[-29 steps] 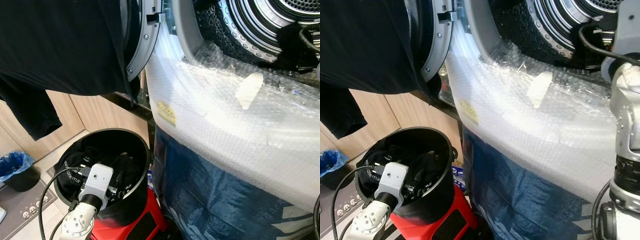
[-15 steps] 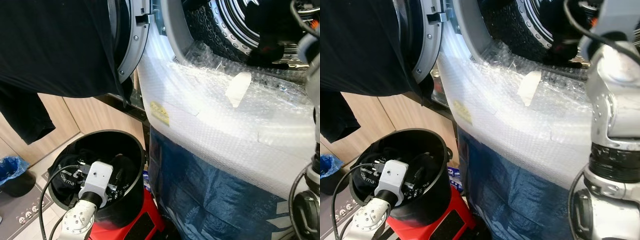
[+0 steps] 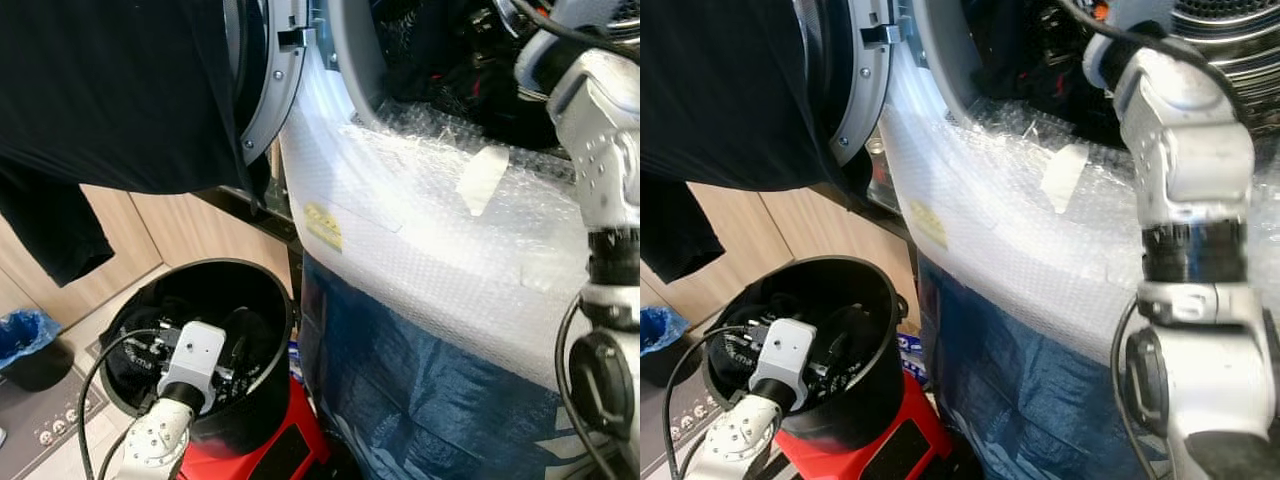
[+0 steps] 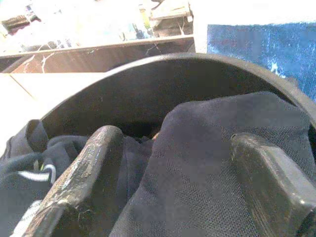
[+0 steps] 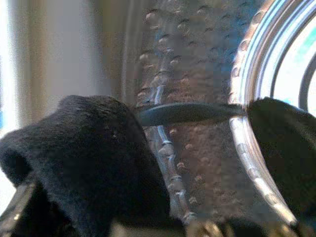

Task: Clothes washing

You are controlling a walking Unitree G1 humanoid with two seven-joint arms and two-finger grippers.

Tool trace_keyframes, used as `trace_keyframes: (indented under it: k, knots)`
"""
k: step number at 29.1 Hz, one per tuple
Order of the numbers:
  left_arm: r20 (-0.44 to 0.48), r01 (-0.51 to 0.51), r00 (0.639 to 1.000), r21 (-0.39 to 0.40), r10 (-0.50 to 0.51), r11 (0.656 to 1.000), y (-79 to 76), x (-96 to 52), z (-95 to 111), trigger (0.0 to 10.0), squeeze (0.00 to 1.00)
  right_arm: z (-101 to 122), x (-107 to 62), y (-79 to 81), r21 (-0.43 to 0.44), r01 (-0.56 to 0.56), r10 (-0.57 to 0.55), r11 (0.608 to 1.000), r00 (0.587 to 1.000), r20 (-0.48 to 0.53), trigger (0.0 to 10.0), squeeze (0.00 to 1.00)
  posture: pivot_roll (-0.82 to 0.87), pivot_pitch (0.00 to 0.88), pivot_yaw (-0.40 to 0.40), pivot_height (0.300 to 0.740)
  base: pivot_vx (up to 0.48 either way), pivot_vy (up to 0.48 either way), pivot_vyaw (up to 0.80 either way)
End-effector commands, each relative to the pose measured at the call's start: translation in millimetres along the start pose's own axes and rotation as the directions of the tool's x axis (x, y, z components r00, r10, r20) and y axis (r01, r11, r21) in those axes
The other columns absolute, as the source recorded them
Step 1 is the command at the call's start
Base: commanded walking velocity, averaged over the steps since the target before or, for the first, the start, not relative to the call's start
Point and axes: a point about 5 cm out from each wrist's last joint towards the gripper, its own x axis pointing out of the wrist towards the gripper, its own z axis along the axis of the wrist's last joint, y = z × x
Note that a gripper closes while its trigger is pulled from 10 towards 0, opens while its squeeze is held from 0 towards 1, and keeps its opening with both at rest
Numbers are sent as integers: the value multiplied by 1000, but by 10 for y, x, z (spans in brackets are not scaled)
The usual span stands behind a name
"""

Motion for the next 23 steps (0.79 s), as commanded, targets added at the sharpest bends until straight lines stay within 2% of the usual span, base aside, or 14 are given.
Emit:
trace_keyframes:
  k: [1,7,8,10,13,17,20,22,23]
  knots:
    - [-19,-5,1000,6,5,1000,13,-25,-22,10000,0,58,32,-75,-26,67,-67,997,998,14,10000,0,172,109,70,740,0,0,0]
    - [-19,-5,1000,6,5,1000,12,-25,-22,10000,0,56,68,-108,-33,77,-76,997,997,16,10000,0,172,109,70,740,0,0,0]
    - [-19,-9,1000,0,9,1000,-1,-35,-19,10000,0,126,34,-323,-93,285,-285,954,958,8,10000,0,176,119,61,740,0,0,0]
    - [-21,2,1000,-12,-2,1000,-57,-51,-9,10000,0,58,-9,-384,-169,465,-475,869,880,-20,10000,0,168,127,69,740,0,0,0]
    - [-22,6,1000,-12,-6,1000,-61,-52,-9,10000,0,-54,0,-345,-209,457,-473,865,880,-33,10000,0,164,128,72,740,0,0,0]
    - [-20,13,1000,-8,-13,1000,-54,-29,2,10000,0,-211,1,-410,-182,467,-486,865,871,-75,10000,0,157,125,83,740,0,0,0]
    - [-17,15,1000,-3,-15,1000,-39,-7,14,10000,0,-200,-10,-533,-176,533,-553,827,829,-84,10000,0,159,118,85,740,0,0,0]
    - [-17,12,1000,-1,-12,1000,-24,2,21,10000,0,-207,-61,-651,-173,614,-634,770,768,-97,10000,0,166,112,87,740,0,0,0]
    - [-17,11,1000,-1,-11,1000,-22,3,22,10000,0,-220,-71,-667,-170,625,-644,762,758,-105,10000,0,166,112,87,740,0,0,0]
